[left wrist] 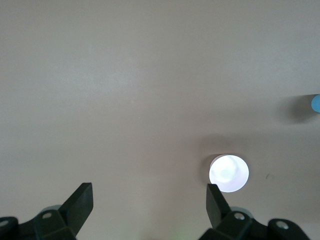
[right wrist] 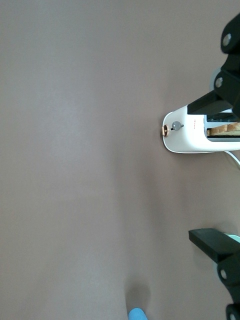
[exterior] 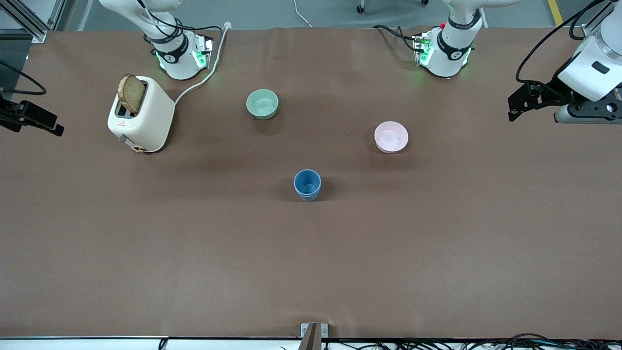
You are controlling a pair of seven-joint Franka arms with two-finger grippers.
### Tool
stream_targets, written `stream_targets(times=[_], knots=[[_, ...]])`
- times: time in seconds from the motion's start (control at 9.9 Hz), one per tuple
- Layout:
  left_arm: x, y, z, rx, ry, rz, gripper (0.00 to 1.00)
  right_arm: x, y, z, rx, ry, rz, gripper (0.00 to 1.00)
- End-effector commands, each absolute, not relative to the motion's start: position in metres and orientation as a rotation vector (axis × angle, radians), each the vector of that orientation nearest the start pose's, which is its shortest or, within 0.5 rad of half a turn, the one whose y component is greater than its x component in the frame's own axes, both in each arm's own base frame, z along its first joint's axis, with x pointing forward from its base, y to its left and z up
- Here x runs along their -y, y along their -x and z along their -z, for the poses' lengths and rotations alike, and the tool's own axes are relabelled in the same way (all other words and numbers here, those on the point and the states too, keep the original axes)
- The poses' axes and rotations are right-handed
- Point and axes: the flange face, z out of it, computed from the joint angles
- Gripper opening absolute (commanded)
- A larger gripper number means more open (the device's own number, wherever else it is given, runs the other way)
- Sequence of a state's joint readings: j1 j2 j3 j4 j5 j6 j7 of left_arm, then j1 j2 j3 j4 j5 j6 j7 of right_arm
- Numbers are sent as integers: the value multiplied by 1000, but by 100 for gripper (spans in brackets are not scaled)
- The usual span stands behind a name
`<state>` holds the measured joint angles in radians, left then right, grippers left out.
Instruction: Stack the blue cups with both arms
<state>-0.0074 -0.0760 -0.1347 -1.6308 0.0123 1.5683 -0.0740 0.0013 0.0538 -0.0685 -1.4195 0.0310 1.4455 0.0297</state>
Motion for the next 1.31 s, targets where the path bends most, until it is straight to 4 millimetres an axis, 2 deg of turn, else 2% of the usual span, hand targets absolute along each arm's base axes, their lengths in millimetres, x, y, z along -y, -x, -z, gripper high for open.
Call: stream_targets(times=[0.0,1.21], knots=[[77,-534,-632,-108,3131,8,100,39,-553,-649,-94,3116,-63,100],[74,-536,-632,-119,3123,-17,100,42,-555,-648,-85,3145,-49,100]])
